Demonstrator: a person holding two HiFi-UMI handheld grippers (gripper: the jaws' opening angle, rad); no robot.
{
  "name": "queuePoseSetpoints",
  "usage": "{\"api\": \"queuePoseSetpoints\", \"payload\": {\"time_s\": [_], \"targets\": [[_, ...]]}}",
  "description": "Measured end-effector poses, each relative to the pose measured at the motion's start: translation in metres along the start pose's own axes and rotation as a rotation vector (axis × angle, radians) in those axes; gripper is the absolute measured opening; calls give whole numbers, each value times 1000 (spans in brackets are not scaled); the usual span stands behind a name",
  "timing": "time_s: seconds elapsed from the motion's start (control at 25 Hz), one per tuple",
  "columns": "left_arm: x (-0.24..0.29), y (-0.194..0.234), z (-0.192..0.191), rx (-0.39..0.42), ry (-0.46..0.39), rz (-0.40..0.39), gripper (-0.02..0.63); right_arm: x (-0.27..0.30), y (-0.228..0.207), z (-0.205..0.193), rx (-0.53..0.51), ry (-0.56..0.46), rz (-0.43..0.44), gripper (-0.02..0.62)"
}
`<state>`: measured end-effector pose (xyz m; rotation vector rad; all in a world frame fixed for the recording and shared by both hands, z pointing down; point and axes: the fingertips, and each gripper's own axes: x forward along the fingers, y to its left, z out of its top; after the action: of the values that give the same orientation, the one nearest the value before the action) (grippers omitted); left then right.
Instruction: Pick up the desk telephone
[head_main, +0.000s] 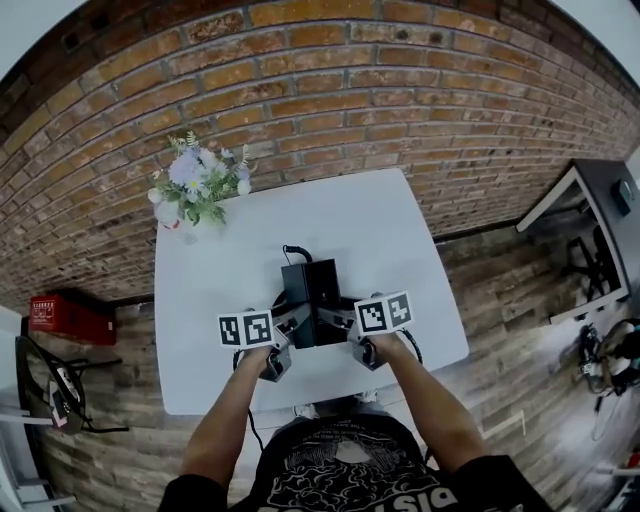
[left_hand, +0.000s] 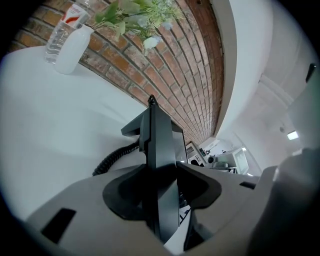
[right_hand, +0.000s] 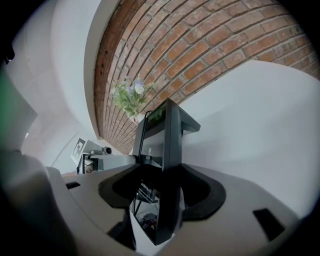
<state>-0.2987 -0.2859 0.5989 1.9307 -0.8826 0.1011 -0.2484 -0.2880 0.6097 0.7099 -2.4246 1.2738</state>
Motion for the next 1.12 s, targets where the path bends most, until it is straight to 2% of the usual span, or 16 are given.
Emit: {"api": "queuePoseSetpoints", "payload": {"time_s": [0.44,0.76,1.12], "targets": [[-2,-2,2,-34,-59,30,186,-4,2,5,-33,-4,-1,235],[-6,-15,12,8,-108,49,186,-12,11,15,-60,-39,20,233],[-18,-43,50,74,-197,47,186,-28,33,56,-155,-112,34,235]]}}
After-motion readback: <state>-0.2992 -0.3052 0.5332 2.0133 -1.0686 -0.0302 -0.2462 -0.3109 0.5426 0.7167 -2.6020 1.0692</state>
